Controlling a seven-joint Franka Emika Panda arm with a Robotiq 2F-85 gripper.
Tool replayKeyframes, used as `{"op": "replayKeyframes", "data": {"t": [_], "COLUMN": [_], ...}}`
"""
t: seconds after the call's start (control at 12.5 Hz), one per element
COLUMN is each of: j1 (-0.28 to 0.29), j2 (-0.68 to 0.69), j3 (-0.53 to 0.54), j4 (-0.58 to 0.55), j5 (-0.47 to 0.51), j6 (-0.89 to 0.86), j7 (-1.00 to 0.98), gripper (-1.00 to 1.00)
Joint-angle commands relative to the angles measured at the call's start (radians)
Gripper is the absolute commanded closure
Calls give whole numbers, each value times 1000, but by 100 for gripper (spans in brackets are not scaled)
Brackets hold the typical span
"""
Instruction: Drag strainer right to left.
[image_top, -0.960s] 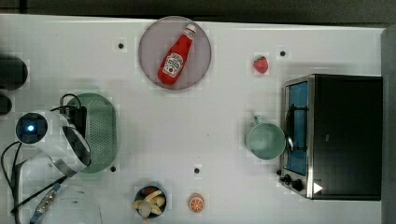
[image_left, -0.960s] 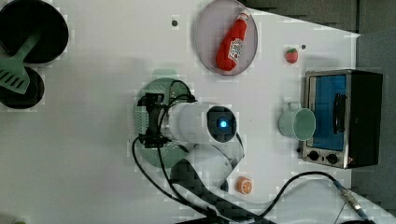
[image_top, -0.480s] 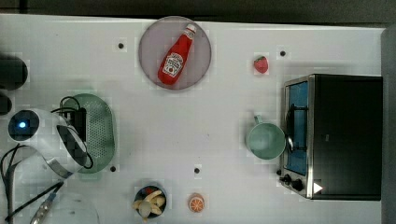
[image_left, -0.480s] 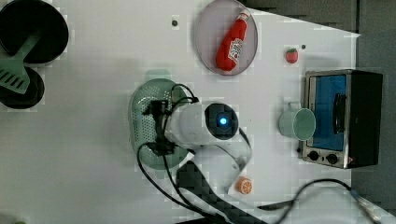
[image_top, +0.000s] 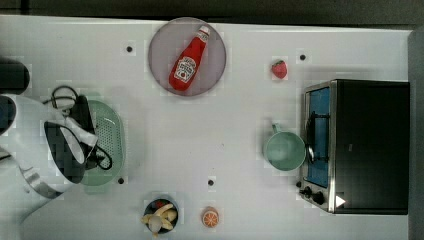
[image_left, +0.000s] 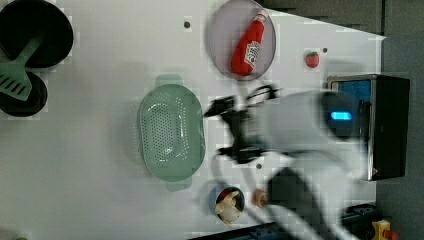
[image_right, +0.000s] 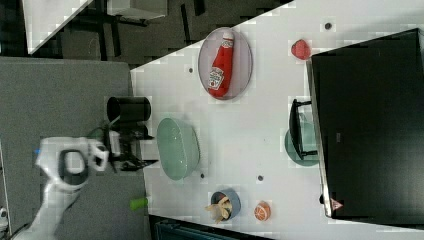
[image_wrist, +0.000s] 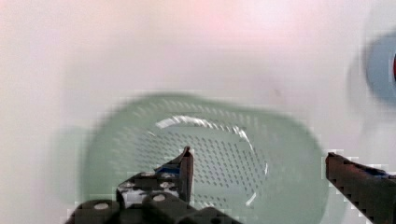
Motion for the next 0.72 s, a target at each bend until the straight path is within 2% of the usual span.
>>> {"op": "replayKeyframes", "data": {"t": [0.08, 0.4, 0.72], "j1": [-98, -139, -158], "j2": [-168, -327, -427], "j3": [-79, -255, -432], "j4": [32, 35, 35], "j5": [0, -1, -32], "j6": [-118, -261, -335], "j7": [-266, -595, -758], "gripper": [-100, -100, -100]}}
